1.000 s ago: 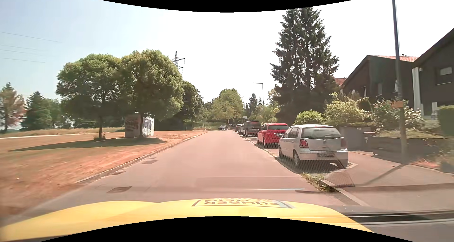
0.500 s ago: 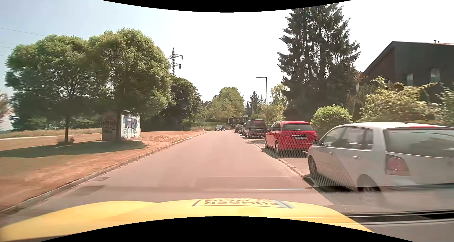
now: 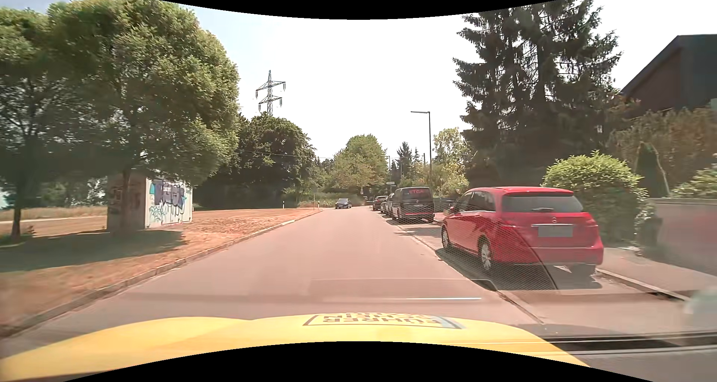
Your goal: Follow the waypoints while adhering to traffic rules and regulations
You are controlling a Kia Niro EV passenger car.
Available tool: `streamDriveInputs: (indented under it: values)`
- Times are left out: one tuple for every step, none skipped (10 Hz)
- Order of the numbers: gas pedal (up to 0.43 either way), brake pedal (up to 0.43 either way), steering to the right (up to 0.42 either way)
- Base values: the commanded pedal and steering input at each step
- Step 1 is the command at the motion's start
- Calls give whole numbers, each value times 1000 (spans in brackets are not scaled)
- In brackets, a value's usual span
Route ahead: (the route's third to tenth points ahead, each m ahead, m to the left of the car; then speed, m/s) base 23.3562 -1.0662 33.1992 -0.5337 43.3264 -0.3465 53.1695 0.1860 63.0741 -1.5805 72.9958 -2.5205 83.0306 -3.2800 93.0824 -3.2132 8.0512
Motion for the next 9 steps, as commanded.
streamDriveInputs:
  values:
    - [67, 0, -4]
    - [67, 0, -4]
    - [67, 0, -4]
    - [67, 0, -4]
    - [67, 0, -4]
    - [67, 0, -3]
    - [67, 0, -3]
    - [67, 0, -3]
    - [67, 0, -4]
